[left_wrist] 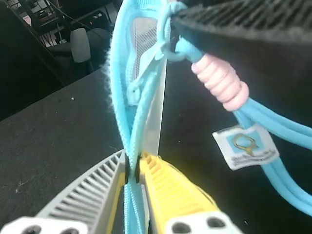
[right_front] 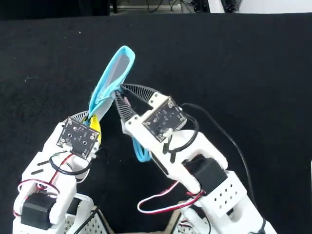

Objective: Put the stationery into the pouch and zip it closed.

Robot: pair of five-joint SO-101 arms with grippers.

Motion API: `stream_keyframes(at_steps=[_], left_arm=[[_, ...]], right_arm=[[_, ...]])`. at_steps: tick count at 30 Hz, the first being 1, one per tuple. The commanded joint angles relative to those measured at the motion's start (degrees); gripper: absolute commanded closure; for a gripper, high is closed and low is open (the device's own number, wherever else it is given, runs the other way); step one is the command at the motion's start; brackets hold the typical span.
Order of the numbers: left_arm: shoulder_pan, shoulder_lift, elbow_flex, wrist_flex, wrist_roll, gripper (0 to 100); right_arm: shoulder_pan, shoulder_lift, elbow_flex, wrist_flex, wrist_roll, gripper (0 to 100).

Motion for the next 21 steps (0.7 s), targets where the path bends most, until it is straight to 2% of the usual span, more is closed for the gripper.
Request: stream_keyframes(at_steps=[1,21], left_arm=[[0.3,-0.1,0.8,0.8,-0.1,97],[0.3,-0.1,0.5,2.4,-0.1,97]], right_arm=[[5.5,0.0,-4.2,-2.1,-0.3,98.8],[15.9,16.3,-4.4,-20.1,-0.4,98.7]])
